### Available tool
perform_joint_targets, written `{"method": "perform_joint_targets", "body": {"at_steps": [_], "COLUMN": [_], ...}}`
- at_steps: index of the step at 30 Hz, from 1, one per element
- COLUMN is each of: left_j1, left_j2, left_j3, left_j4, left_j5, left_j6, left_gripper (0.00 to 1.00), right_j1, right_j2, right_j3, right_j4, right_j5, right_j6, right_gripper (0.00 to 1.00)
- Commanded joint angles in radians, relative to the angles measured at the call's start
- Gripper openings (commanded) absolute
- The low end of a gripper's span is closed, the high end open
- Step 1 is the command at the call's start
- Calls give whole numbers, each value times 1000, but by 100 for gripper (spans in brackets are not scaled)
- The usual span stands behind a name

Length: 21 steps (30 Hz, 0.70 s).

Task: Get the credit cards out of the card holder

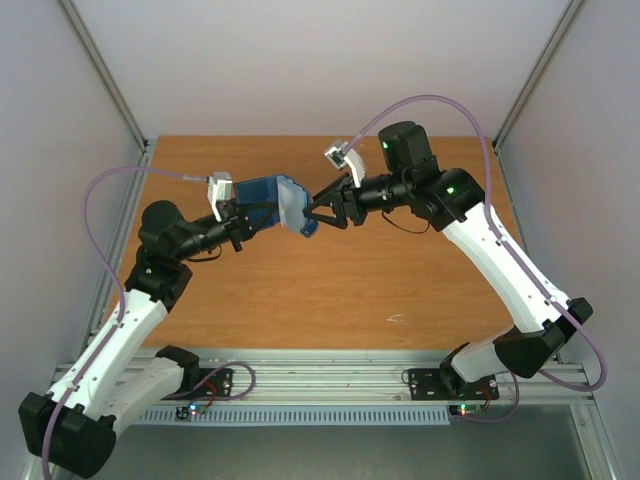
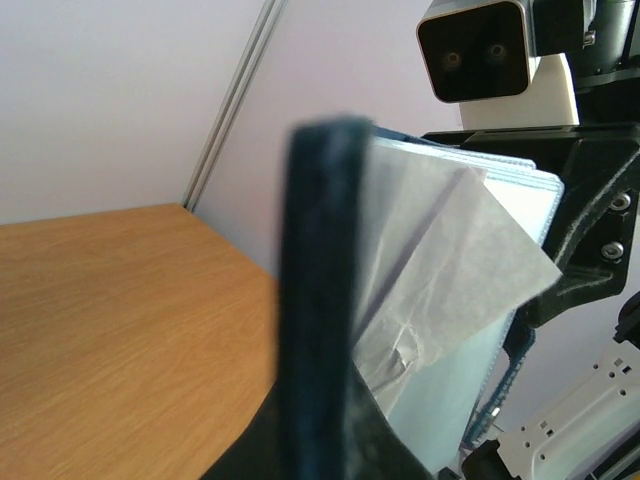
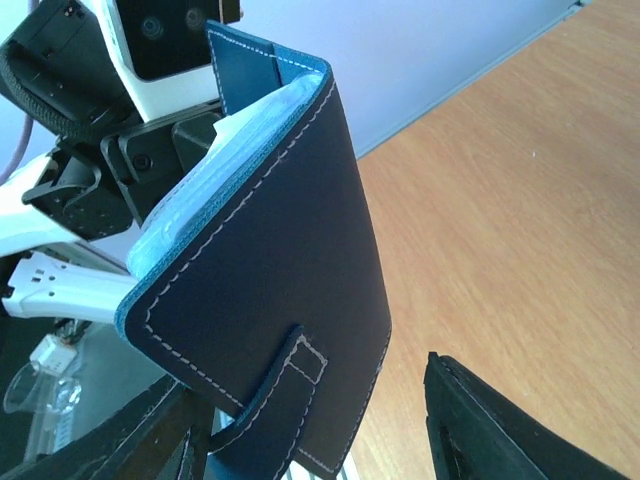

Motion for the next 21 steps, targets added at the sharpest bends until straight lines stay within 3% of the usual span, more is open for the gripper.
{"method": "perform_joint_targets", "body": {"at_steps": [1,6,11,15,16,19,20,21], "left_j1": [2,0,-3,-4,-4,-4,-4,-4], "left_j2": [-16,-15,-8,-4,-2,-5,-7,-8], "left_j3": [11,10,12,11,11,7,6,4], "left_j4": [97,98,97,93,91,66,49,30], "left_j5": [23,31,31,28,25,-15,-37,-60], "left_j6": [-13,-16,-12,-13,-12,-3,1,14], "left_gripper": [0,0,0,0,0,0,3,13], "right_j1": [12,22,63,73,73,72,73,72], "right_j2": [-6,0,36,59,59,63,65,68], "right_j3": [-32,-47,-25,-12,-15,-20,-19,-17], "right_j4": [102,123,117,140,152,180,180,177], "right_j5": [55,176,203,104,80,40,41,45], "right_j6": [39,55,39,50,55,79,85,92], "right_gripper": [57,46,49,50,45,20,14,8]}}
